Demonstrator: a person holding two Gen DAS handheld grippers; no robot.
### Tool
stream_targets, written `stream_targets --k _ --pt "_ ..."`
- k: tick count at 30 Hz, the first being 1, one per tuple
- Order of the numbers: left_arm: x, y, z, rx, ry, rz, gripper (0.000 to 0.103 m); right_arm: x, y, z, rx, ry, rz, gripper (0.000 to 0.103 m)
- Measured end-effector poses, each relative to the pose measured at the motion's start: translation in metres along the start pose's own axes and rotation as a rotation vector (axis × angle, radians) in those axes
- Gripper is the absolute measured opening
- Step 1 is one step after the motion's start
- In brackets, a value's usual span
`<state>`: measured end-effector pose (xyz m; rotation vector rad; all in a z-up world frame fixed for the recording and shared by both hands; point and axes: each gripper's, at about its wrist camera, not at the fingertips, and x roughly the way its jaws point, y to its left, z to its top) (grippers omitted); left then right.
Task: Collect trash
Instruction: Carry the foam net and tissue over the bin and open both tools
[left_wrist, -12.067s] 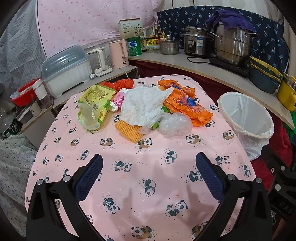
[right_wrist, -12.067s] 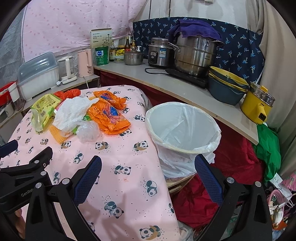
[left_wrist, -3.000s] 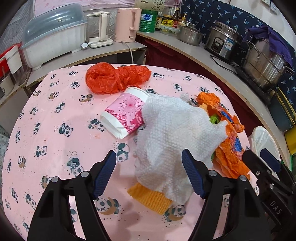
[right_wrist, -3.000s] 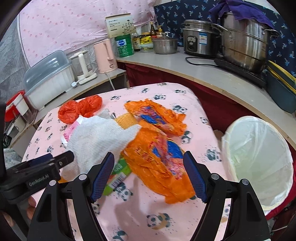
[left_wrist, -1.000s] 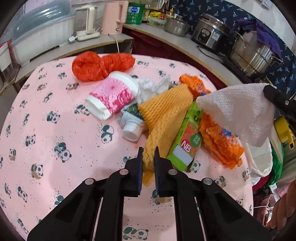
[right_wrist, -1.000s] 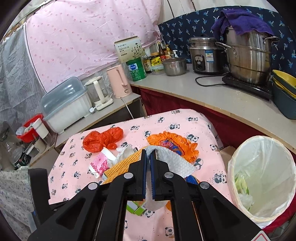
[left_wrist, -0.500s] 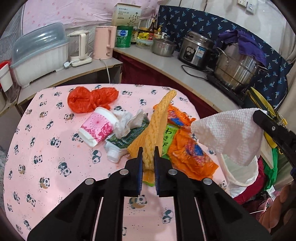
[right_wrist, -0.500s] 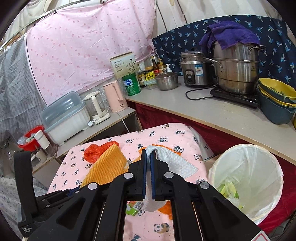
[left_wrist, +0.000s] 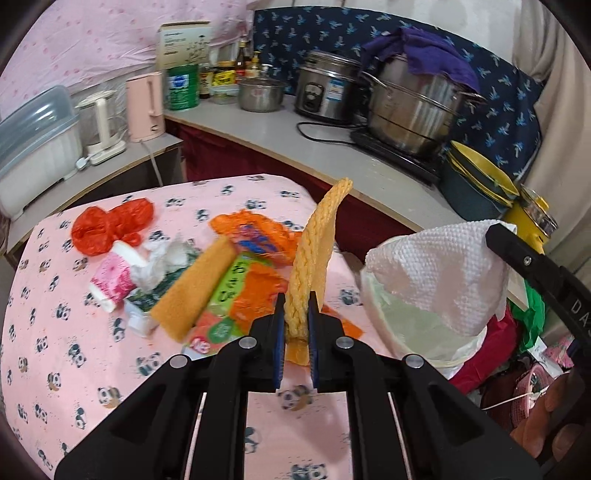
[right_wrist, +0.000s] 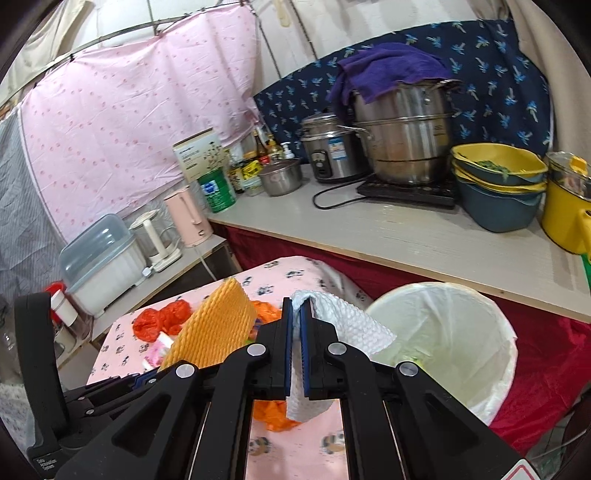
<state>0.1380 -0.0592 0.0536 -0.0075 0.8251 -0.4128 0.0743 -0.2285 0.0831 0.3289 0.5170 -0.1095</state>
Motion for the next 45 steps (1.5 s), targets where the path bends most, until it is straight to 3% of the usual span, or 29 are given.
stream_targets --k 17,27,31,33,35,38,45 --pt "0.055 -0.108 -0.002 0.165 0.089 -0.107 0.010 -0.004 -0.106 -0.007 0.142 0.007 -0.146 0.004" --pt "0.083 -0.136 -0.004 0.195 0.136 -0.145 0.010 0.008 -0.125 -0.015 0.163 0.037 -0.177 0.004" --pt "0.089 -0.140 -0.003 0.202 0.135 -0.153 0.012 0.012 -0.126 -0.015 0.162 0.040 -0.189 0.009" --pt "0.090 -0.142 -0.004 0.214 0.131 -0.143 0.019 0.014 -0.125 -0.015 0.160 0.040 -0.193 0.011" --pt "0.091 -0.143 -0.003 0.217 0.123 -0.137 0.042 0.014 -0.126 -0.015 0.160 0.041 -0.198 0.017" --pt "0.088 -0.142 -0.002 0.218 0.102 -0.136 0.044 0.012 -0.126 -0.013 0.159 0.025 -0.201 0.031" --pt "0.086 -0.131 0.001 0.197 0.098 -0.120 0.044 0.014 -0.120 -0.007 0.147 0.024 -0.185 0.032"
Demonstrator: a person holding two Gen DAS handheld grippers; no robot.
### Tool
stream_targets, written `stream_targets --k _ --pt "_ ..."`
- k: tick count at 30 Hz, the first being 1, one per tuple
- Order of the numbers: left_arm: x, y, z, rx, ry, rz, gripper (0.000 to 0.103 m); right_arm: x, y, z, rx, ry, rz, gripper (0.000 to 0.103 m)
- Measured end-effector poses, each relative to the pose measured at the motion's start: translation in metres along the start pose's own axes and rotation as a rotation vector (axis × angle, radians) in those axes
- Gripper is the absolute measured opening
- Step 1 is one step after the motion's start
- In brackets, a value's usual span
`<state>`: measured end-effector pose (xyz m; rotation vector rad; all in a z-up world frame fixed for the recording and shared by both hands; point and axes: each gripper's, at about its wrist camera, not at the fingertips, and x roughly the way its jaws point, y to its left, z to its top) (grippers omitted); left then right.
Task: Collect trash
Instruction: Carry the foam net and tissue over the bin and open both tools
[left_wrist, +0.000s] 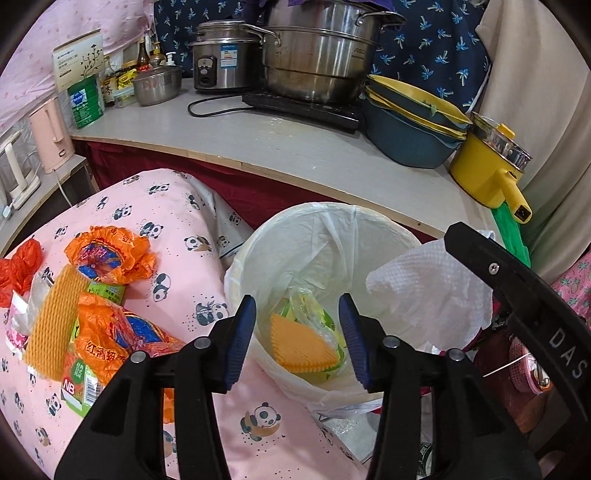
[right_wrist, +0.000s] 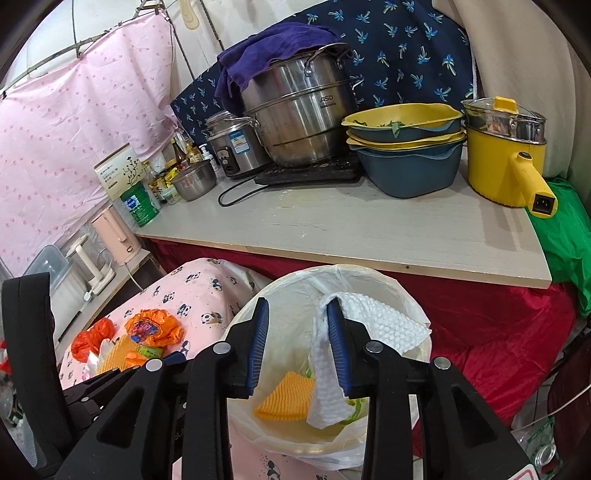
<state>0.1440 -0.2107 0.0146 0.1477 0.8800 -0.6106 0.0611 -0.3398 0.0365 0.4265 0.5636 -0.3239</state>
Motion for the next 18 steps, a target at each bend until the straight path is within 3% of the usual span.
stream_targets --k 9,13,15,18 --pt "-0.006 0.034 -0.013 -0.059 0.004 0.063 0.045 0.045 -0.007 -0.034 0.018 0.152 -0.027 0.032" --pt "-0.008 0.049 -0.019 -0.087 0.013 0.075 0.045 0.045 -0.010 -0.046 0.021 0.168 -0.040 0.032" --pt "-0.009 0.055 -0.023 -0.100 0.018 0.078 0.045 0.046 -0.010 -0.051 0.004 0.179 -0.053 0.038" --pt "-0.015 0.062 -0.029 -0.112 0.016 0.078 0.045 0.052 -0.014 -0.062 -0.007 0.212 -0.074 0.039"
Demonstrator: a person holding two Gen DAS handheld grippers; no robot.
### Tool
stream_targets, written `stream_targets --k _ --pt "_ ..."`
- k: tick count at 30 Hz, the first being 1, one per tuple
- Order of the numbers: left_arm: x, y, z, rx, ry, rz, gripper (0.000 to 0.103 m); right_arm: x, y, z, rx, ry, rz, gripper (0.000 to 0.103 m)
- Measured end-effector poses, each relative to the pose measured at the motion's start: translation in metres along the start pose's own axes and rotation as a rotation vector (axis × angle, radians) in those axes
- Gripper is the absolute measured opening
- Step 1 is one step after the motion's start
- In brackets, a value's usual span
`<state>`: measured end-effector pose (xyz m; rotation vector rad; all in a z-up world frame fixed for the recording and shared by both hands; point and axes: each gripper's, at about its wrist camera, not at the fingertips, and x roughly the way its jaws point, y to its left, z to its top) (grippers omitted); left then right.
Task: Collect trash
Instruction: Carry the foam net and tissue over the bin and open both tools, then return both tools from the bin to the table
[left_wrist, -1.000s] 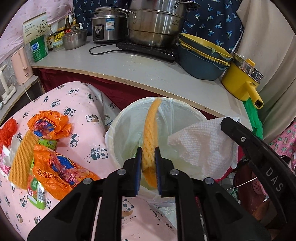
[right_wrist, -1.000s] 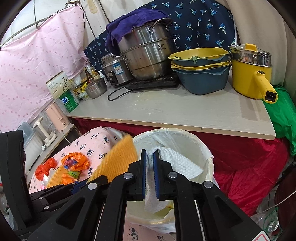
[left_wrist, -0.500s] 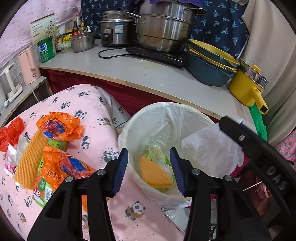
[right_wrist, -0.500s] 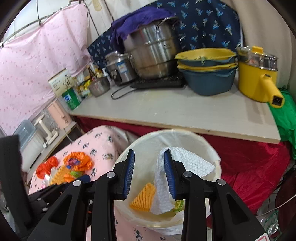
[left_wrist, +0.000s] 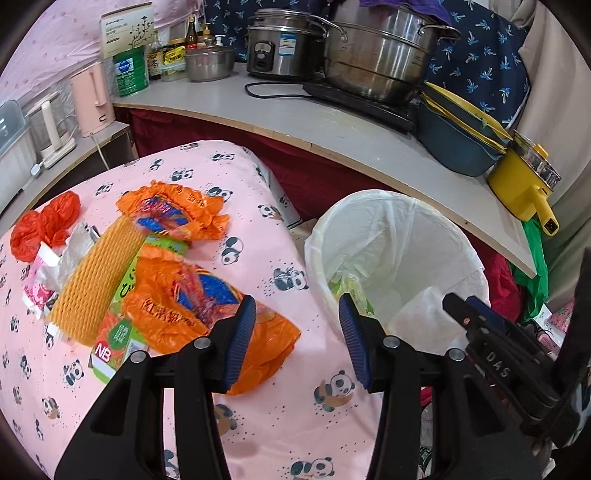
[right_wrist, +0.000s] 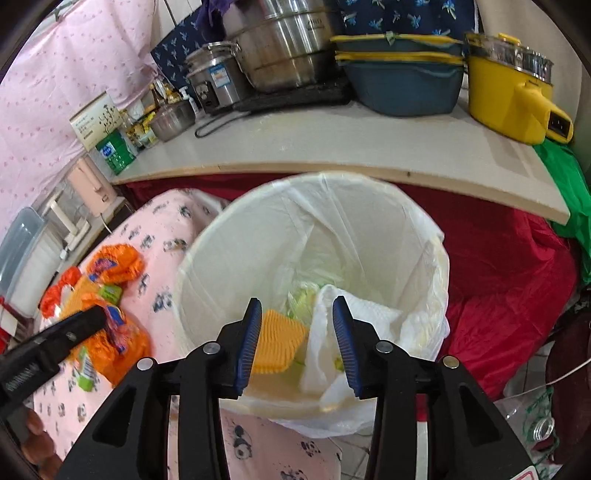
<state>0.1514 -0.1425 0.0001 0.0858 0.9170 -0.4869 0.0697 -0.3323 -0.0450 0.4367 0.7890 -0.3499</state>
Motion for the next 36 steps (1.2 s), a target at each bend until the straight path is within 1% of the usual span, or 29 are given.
stream_targets --k 5,10,12,14,19,23,30,36 --pt "-0.010 0.009 -0.008 -0.006 -0.012 0.014 0.045 -0.003 -0.009 -0.018 0.006 0.021 -0.026 0.039" --pt "-0.018 0.016 -0.014 -0.025 -0.016 0.015 0.046 -0.025 0.000 -0.011 -0.007 -0.020 -0.008 0.039" --pt "-0.023 0.019 -0.016 -0.030 -0.022 0.021 0.047 -0.035 0.011 -0.006 -0.027 -0.044 0.008 0.041" --pt "-0.029 0.023 -0.017 -0.039 -0.034 0.029 0.055 -0.045 0.023 -0.002 -0.048 -0.066 0.028 0.043" --pt "-0.044 0.040 -0.024 -0.061 -0.056 0.064 0.063 -0.066 0.058 0.001 -0.101 -0.108 0.083 0.049" --pt "-0.053 0.062 -0.029 -0.089 -0.061 0.096 0.063 -0.071 0.085 -0.004 -0.147 -0.109 0.121 0.049" --pt "-0.067 0.106 -0.040 -0.158 -0.074 0.139 0.063 -0.068 0.132 -0.015 -0.221 -0.086 0.177 0.049" --pt "-0.069 0.141 -0.047 -0.214 -0.069 0.164 0.063 -0.057 0.165 -0.027 -0.276 -0.059 0.196 0.049"
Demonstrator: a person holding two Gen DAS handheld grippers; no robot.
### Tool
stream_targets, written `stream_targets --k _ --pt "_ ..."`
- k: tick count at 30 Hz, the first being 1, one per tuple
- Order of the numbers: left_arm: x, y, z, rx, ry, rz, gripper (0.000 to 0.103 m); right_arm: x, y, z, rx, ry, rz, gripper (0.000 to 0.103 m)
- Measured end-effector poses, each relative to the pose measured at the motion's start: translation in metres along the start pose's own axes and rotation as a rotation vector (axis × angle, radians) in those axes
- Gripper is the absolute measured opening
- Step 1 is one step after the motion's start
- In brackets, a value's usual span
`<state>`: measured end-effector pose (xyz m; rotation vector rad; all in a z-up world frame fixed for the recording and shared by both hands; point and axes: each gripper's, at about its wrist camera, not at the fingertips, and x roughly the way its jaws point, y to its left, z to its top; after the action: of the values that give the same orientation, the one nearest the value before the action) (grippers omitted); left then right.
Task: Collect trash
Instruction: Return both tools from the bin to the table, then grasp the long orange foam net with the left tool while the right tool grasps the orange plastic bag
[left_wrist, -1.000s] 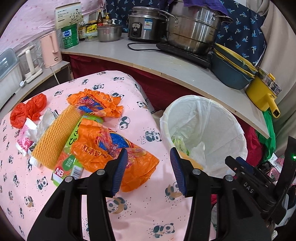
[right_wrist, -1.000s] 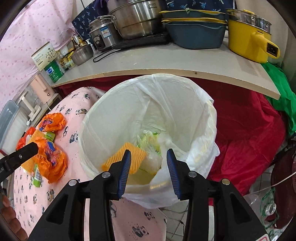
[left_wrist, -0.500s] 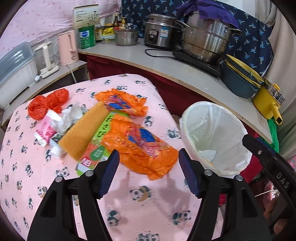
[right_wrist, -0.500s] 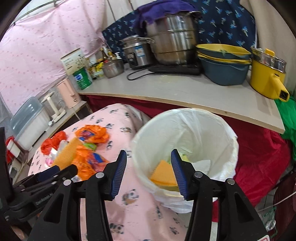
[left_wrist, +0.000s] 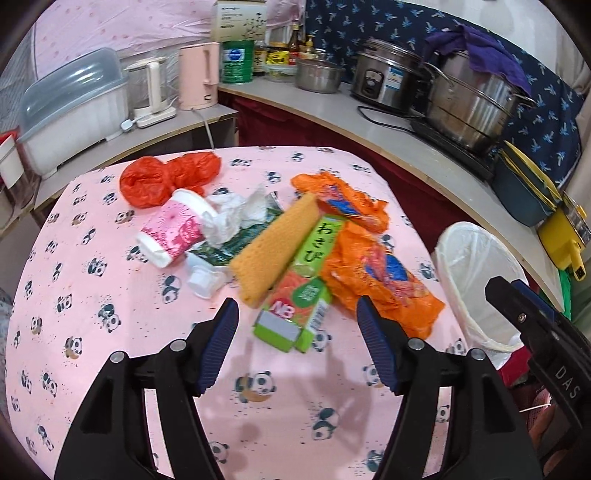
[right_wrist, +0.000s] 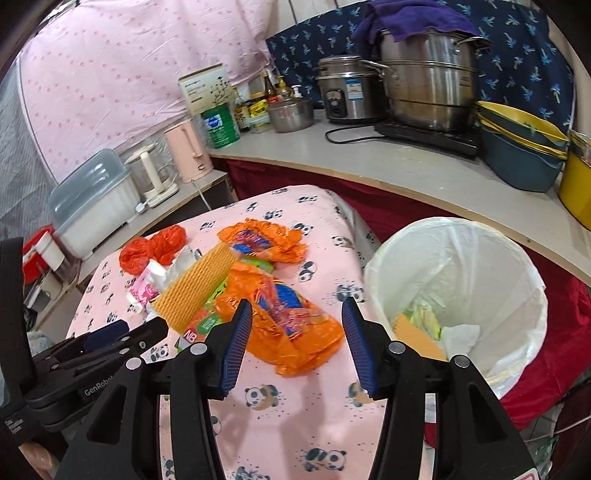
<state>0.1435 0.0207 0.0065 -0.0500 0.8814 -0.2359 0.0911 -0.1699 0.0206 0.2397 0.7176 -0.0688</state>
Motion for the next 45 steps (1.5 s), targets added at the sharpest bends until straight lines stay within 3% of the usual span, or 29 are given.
stream_targets --k 13,25,30,33,35,39,41,43,45 --pt "0.036 0.043 0.006 -0.082 0.061 0.008 0.063 0.057 0.020 -0.010 -0.032 0.102 0.008 0.054" --pt "0.069 0.044 0.017 -0.083 0.088 -0.015 0.060 0.098 0.030 -0.017 -0.053 0.167 0.021 0.054" --pt "0.086 0.036 0.024 -0.062 0.110 -0.035 0.048 0.112 0.032 -0.016 -0.060 0.183 0.022 0.054" --pt "0.095 0.030 0.025 -0.041 0.130 -0.048 0.035 0.120 0.033 -0.017 -0.065 0.196 0.020 0.054" --pt "0.099 0.028 0.024 -0.030 0.142 -0.058 0.021 0.126 0.032 -0.019 -0.063 0.206 0.017 0.054" --pt "0.099 0.025 0.023 -0.011 0.132 -0.054 0.011 0.131 0.030 -0.026 -0.069 0.203 0.013 0.053" --pt "0.097 0.025 0.023 -0.017 0.130 -0.060 0.010 0.132 0.032 -0.026 -0.083 0.201 0.001 0.047" --pt "0.094 0.025 0.022 -0.024 0.124 -0.059 0.010 0.132 0.030 -0.026 -0.085 0.202 0.000 0.031" --pt "0.090 0.024 0.021 -0.024 0.119 -0.055 0.010 0.131 0.026 -0.025 -0.072 0.209 0.009 0.024"
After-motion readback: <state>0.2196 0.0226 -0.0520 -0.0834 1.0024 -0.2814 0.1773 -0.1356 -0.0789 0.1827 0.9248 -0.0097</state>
